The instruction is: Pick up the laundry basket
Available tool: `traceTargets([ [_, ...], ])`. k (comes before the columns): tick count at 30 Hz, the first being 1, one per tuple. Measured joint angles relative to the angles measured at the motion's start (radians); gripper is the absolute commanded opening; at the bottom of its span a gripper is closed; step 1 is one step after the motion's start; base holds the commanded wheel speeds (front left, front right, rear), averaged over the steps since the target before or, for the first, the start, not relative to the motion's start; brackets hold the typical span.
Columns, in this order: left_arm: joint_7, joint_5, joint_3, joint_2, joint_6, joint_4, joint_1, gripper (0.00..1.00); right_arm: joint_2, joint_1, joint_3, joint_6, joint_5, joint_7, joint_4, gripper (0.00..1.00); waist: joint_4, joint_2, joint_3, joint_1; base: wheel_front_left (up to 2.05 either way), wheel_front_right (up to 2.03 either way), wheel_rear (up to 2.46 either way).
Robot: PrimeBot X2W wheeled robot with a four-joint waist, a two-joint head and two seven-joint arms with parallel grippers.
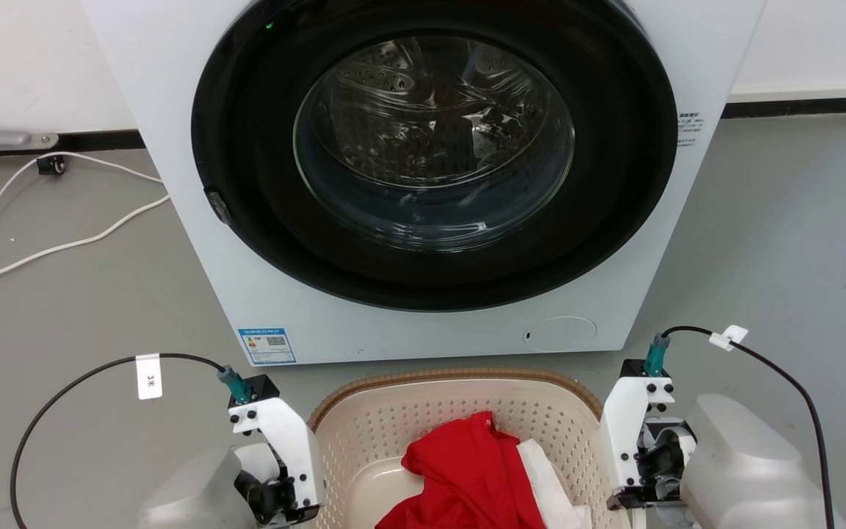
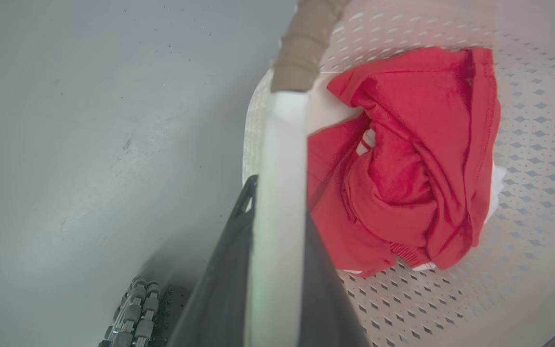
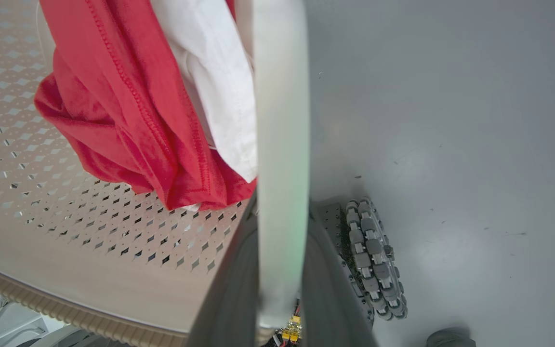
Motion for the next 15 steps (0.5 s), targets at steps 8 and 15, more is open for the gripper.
traceTargets([
  [8, -0.002, -0.001, -0.002, 0.0, 0.0, 0.0, 0.0, 0.0, 0.0, 0.0, 0.003, 0.0, 0.006, 0.0, 0.0, 0.0, 0.0, 0.0, -0.001, 0.0, 0.0, 0.0, 0.0],
  [15, -0.002, -0.005, -0.005, 0.001, 0.0, -0.001, 0.0, 0.0, 0.0, 0.0, 0.005, 0.0, 0.008, -0.002, 0.0, 0.0, -0.002, 0.0, 0.001, 0.0, 0.0, 0.0, 0.0],
])
